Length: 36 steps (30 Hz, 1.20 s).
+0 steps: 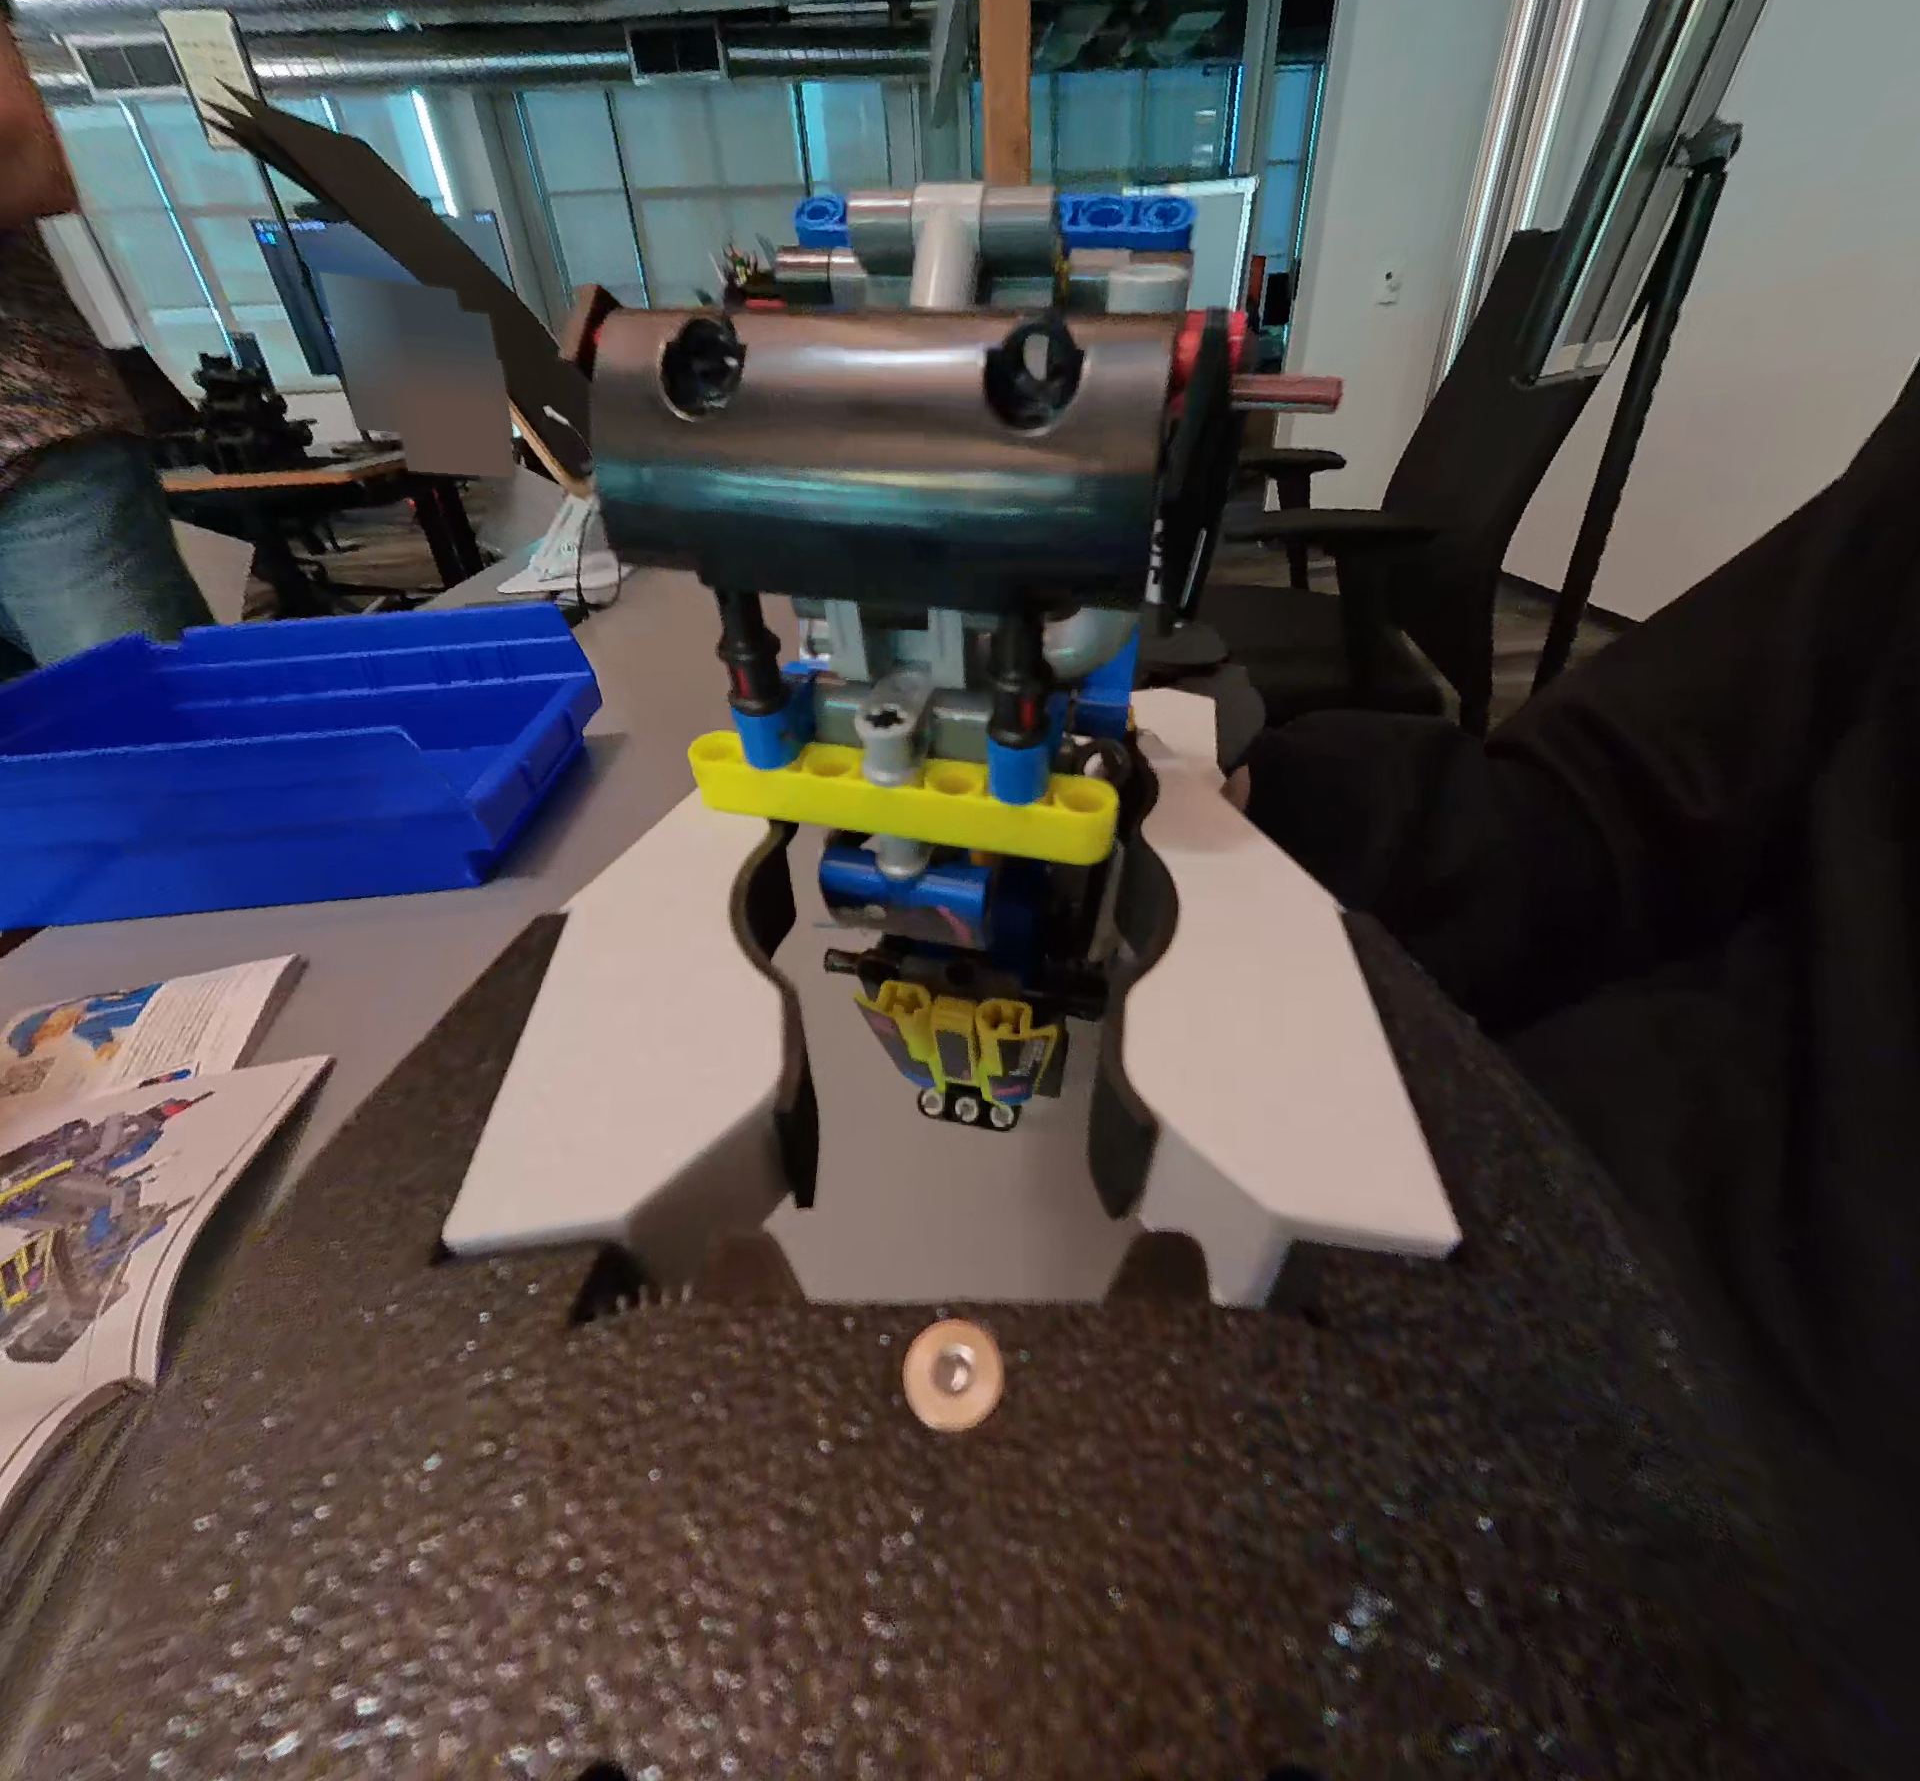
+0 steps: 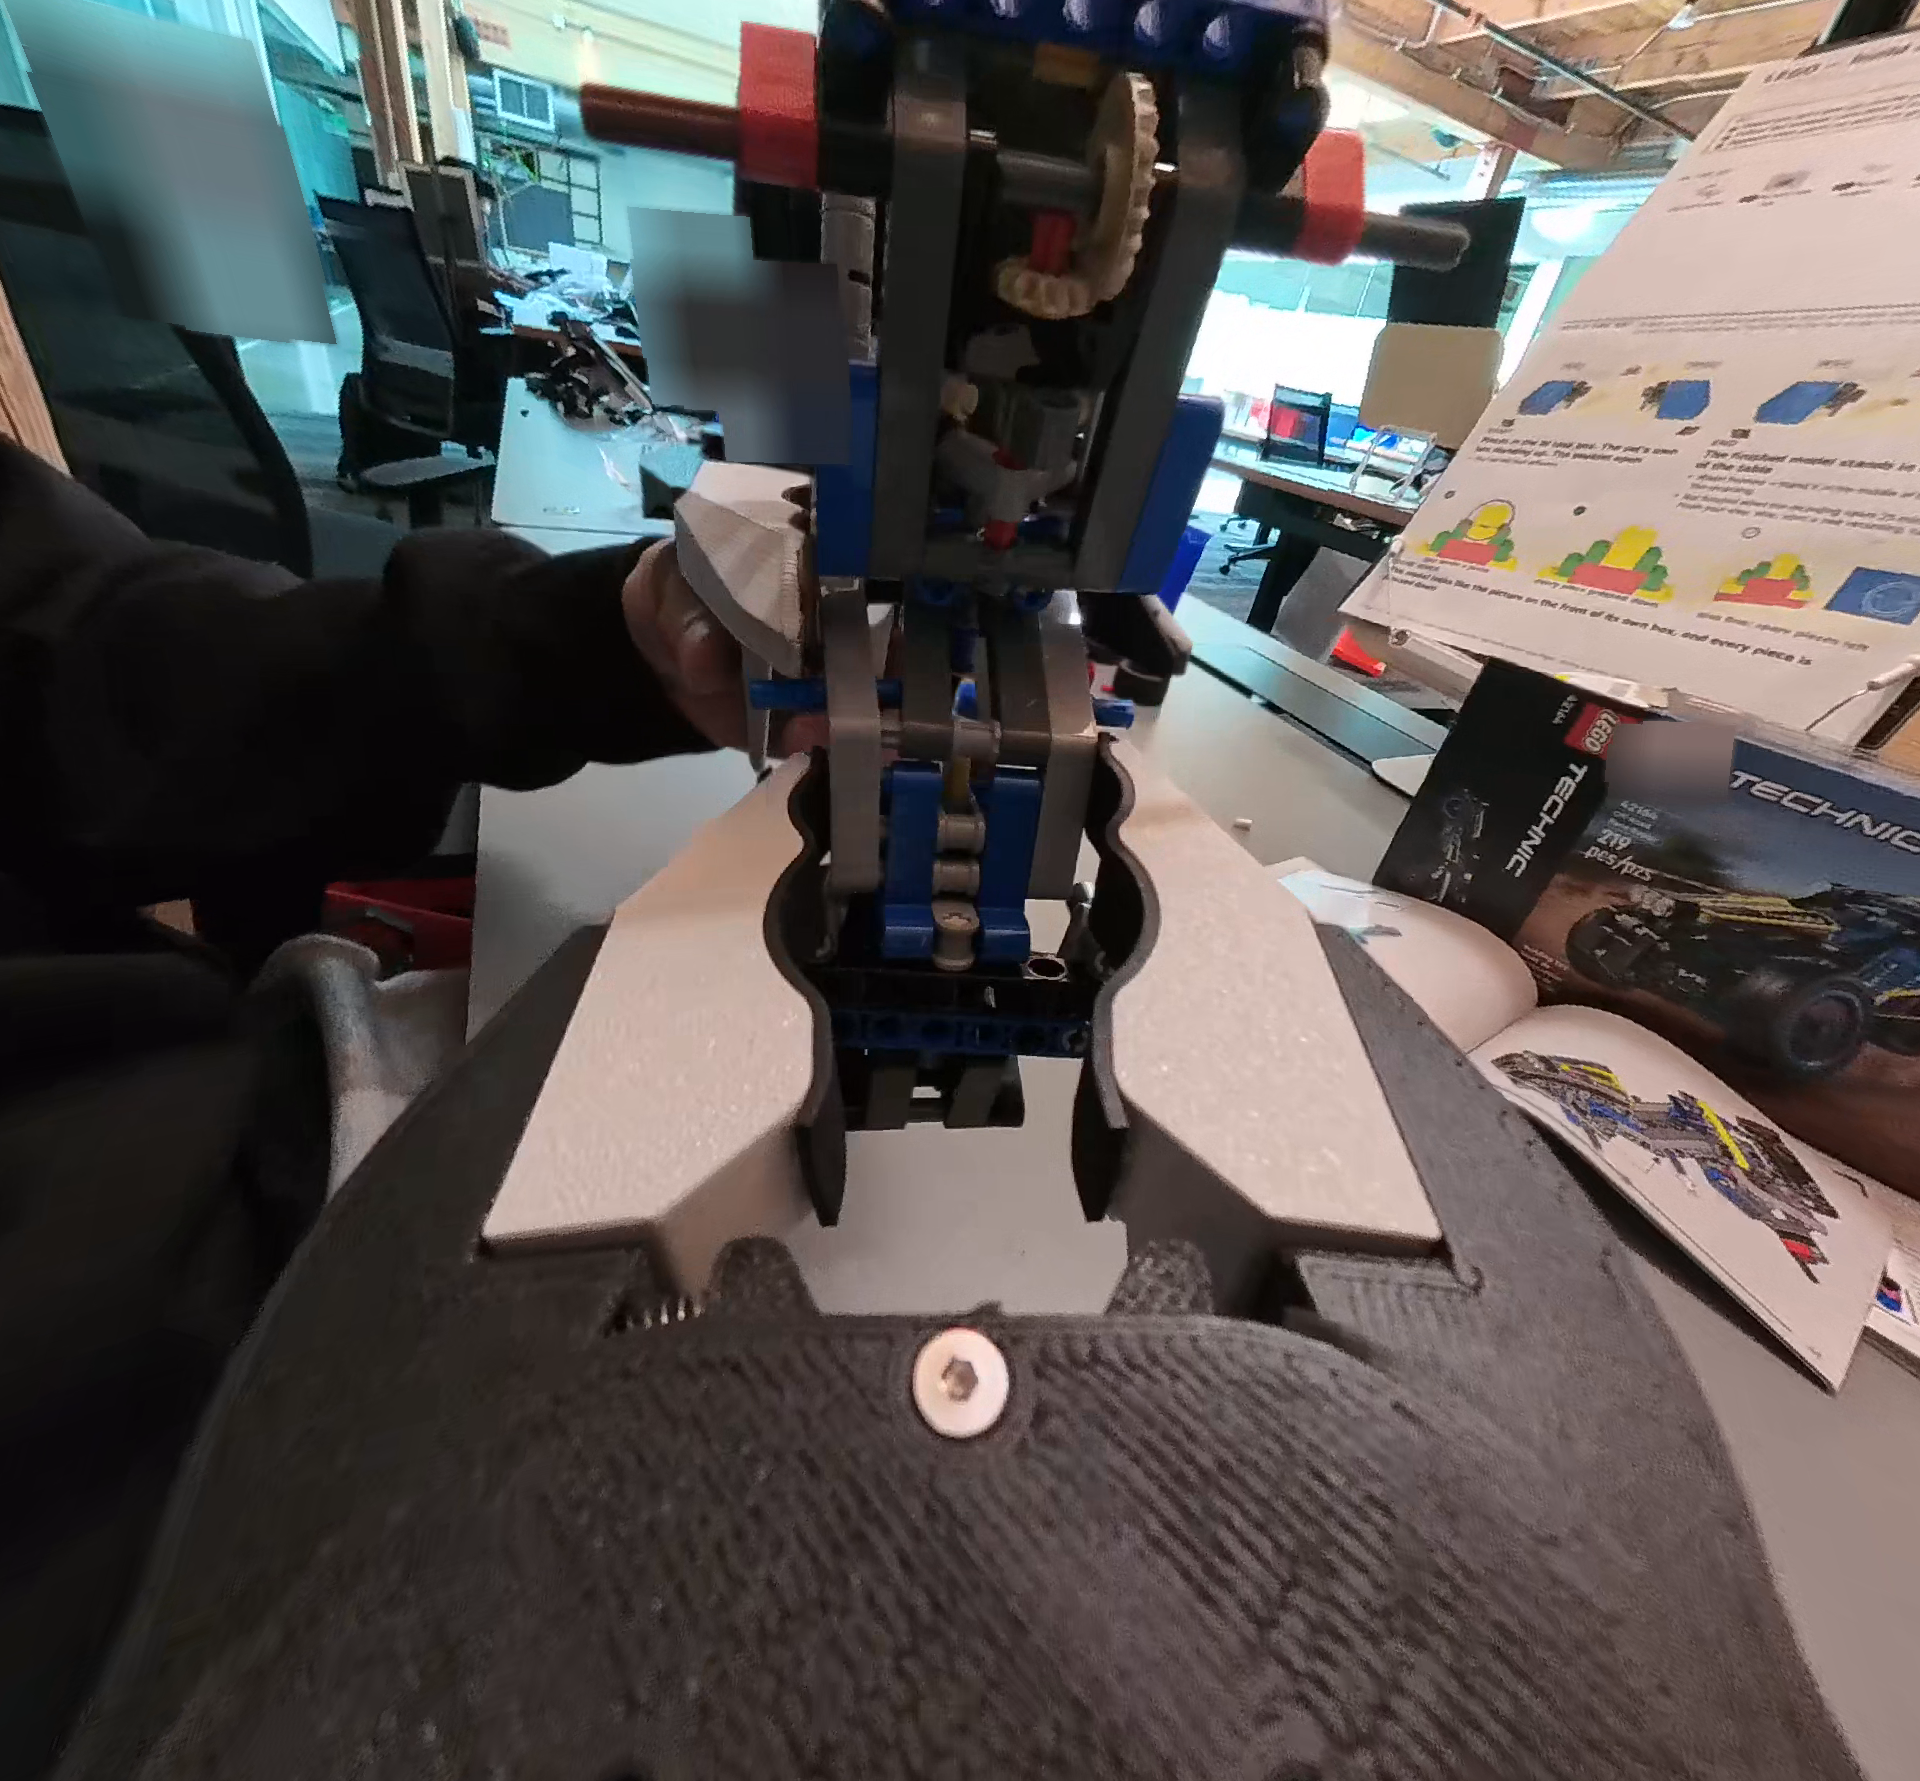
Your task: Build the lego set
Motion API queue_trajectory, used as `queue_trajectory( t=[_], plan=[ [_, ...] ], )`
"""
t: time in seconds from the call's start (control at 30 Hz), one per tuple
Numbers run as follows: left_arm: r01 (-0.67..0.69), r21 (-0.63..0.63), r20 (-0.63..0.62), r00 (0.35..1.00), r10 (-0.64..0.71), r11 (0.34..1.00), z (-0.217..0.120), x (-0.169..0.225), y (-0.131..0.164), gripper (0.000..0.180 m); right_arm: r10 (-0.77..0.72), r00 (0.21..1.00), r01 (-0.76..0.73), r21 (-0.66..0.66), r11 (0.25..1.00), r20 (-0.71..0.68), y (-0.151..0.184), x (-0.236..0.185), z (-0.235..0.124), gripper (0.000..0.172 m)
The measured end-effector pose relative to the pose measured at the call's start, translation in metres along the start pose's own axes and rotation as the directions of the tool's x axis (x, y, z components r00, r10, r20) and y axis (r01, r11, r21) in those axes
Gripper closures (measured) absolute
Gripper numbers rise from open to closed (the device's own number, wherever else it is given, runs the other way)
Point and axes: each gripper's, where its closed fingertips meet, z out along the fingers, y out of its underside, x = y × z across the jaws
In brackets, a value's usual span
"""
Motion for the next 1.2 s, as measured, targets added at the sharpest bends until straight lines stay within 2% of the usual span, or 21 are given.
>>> queue_trajectory(
  t=[0.2, 0.43, 0.5, 0.67, 0.83, 0.97, 1.07, 1.1, 1.2],
  plan=[
    [-0.020, -0.059, -0.084, 0.996, 0.015, 0.998, -0.005, 0.013, 0.012, 0.120, -0.034, 0.998, 0.037, -0.060, 0.998, 0.047, 0.008, -0.007, -0.002, 0.124],
    [-0.062, -0.093, -0.020, 0.998, 0.060, 0.994, -0.003, 0.007, 0.017, 0.119, -0.042, 0.999, 0.044, -0.088, 0.995, 0.024, 0.013, -0.001, -0.004, 0.125],
    [-0.080, -0.098, 0.001, 0.997, 0.081, 0.992, -0.003, 0.004, 0.016, 0.126, -0.040, 0.999, 0.042, -0.088, 0.995, 0.021, 0.014, -0.001, -0.004, 0.125],
    [-0.078, -0.129, 0.043, 0.996, 0.085, 0.989, 0.000, 0.004, 0.015, 0.128, 0.030, 0.999, -0.028, -0.065, 0.998, 0.036, 0.014, -0.002, -0.004, 0.125],
    [-0.039, -0.070, 0.074, 0.996, 0.044, 0.997, 0.000, 0.002, 0.004, 0.129, 0.089, 0.995, -0.091, 0.037, 0.995, 0.044, 0.002, -0.002, -0.002, 0.121],
    [-0.005, -0.050, 0.101, 0.995, 0.010, 0.999, 0.001, -0.004, 0.002, 0.129, 0.128, 0.990, -0.129, 0.003, 0.992, 0.055, 0.009, 0.000, -0.005, 0.116],
    [-0.027, -0.026, 0.088, 0.996, 0.029, 0.999, 0.002, -0.002, -0.001, 0.129, 0.152, 0.986, -0.152, -0.007, 0.988, 0.067, 0.008, 0.001, -0.008, 0.121],
    [-0.031, -0.016, 0.082, 0.996, 0.032, 0.999, 0.003, -0.001, -0.002, 0.129, 0.145, 0.988, -0.145, -0.009, 0.989, 0.055, 0.007, 0.002, -0.009, 0.127],
    [-0.037, 0.011, 0.032, 0.999, 0.036, 0.999, 0.008, 0.007, -0.006, 0.128, 0.144, 0.983, -0.138, -0.059, 0.989, 0.111, 0.011, -0.007, -0.009, 0.128]
  ],
)
